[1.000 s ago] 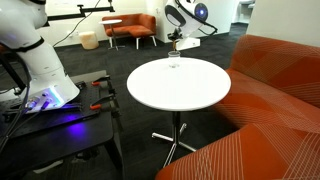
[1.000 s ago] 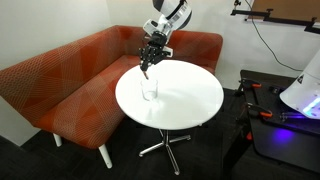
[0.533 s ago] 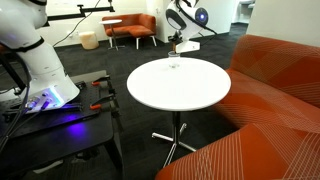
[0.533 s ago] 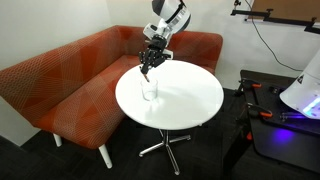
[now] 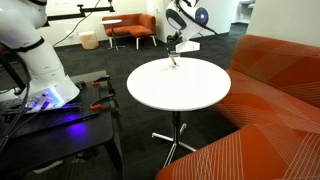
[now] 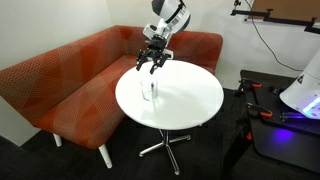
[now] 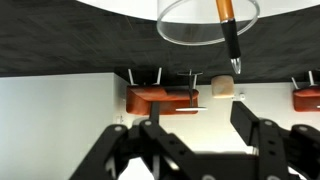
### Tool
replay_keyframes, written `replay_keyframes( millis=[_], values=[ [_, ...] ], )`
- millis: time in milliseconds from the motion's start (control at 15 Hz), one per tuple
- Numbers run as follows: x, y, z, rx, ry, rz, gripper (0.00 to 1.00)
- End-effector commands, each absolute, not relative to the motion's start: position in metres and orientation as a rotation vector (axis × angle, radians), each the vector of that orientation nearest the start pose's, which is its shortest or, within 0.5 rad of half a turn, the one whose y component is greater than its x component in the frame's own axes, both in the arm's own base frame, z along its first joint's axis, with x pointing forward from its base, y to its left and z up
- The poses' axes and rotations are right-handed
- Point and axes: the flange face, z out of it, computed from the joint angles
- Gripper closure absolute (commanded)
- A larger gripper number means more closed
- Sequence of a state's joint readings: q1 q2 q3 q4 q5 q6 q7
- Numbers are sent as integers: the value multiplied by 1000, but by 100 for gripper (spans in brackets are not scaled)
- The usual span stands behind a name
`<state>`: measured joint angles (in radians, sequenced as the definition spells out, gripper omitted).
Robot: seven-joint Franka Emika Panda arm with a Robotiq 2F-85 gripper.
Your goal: Put the pen in the cup
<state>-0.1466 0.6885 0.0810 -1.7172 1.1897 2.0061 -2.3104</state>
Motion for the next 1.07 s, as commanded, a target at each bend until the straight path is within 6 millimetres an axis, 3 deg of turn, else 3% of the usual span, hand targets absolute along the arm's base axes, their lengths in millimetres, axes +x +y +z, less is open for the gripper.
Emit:
replay_keyframes(
  millis=[0, 733, 933, 1000],
  values=[
    [651, 9, 212, -1727, -1485, -1003, 0],
    [624, 24, 269, -1726, -1529, -1085, 0],
    [619, 27, 278, -1729, -1530, -1095, 0],
    [630, 26, 267, -1697, -1520, -1064, 0]
  ],
)
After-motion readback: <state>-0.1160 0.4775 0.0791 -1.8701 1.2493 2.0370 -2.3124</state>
